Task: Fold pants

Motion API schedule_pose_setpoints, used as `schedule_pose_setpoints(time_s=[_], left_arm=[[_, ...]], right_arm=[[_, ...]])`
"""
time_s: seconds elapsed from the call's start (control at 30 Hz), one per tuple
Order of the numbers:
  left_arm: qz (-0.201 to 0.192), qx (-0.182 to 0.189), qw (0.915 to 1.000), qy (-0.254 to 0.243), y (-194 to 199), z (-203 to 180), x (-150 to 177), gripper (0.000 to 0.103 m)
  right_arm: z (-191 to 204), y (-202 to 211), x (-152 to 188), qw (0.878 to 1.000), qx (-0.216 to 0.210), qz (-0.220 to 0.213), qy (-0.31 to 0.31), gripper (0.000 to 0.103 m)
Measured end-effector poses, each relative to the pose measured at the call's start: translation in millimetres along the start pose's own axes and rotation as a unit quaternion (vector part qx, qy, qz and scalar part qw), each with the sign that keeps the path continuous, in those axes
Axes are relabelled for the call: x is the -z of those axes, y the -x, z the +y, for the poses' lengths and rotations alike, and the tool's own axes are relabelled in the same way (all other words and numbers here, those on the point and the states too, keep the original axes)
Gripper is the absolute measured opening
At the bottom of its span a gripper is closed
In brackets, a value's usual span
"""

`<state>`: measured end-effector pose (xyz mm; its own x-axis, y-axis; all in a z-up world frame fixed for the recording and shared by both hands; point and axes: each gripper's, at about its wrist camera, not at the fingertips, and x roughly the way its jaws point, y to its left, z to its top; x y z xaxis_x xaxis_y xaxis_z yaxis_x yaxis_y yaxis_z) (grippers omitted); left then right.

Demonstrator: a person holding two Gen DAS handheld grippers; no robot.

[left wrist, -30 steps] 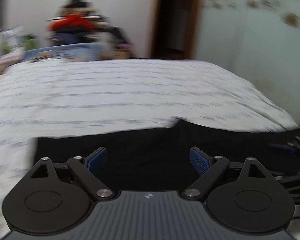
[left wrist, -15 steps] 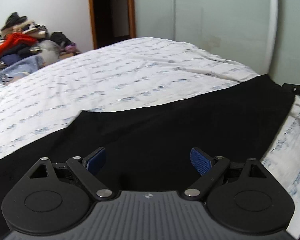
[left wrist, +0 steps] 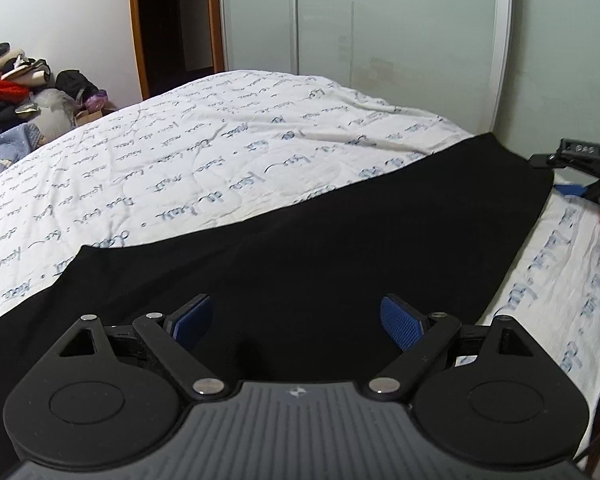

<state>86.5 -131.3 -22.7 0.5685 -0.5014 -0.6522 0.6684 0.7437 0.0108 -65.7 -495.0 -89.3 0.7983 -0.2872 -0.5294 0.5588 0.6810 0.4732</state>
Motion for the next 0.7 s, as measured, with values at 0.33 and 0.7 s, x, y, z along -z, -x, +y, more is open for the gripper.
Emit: schedule_pose_setpoints(time_s=[0.33, 0.7], left_arm=[[0.034, 0.097, 0.9943, 0.026, -43.3, -25.3, -26.6, 0.092], [0.037, 0.122, 0.9898, 0.063, -54.2, -28.5, -39.8, 0.092]], right_arm=[[-4.6, -10.5, -6.3, 1.000, 0.002, -0.012, -0.023, 0.016], [90.1, 23.6, 20.1, 0.962, 0.007, -0.079, 0.263, 0.012]])
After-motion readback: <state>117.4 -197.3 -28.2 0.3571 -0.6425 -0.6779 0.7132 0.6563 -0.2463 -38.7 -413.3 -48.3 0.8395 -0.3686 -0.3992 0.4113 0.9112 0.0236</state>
